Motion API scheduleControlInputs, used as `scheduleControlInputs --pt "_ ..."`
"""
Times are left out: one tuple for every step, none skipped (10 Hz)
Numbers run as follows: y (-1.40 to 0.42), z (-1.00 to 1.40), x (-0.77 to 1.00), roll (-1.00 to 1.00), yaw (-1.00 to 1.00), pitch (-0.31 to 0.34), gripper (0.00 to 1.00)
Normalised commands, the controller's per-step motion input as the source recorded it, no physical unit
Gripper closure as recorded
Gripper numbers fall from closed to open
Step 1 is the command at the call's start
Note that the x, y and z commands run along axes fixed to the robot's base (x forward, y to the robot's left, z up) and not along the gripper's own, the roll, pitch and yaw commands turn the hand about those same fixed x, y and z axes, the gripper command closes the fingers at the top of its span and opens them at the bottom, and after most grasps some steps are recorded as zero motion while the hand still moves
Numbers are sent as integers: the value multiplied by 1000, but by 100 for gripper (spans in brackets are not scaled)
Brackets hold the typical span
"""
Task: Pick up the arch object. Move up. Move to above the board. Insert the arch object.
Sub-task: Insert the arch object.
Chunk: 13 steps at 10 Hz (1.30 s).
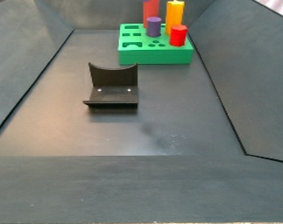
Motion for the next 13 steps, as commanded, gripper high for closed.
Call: scheduleControlInputs --pt "20 -149 71 29 -1000 -40 100" --pt "0 -160 0 24 -1000 -41 100" --pt "0 -157 0 26 -1000 -37 100" --pt "0 -166 0 27 -1000 -37 100" --pt "0 -169 0 27 -1000 -39 100" --pt "0 -189 0 43 -1000 -27 100" --pt "0 -283 37 89 -1000 -34 100" --pt "0 -477 354 260 -823 0 100" --pt "63 -369 531 220 -703 0 100" --pt "77 -349 566 210 -686 0 100" --pt "89 -377 566 220 -671 0 100" --pt "129 -303 577 161 -669 0 100" --pt "243 -243 563 14 -677 0 100"
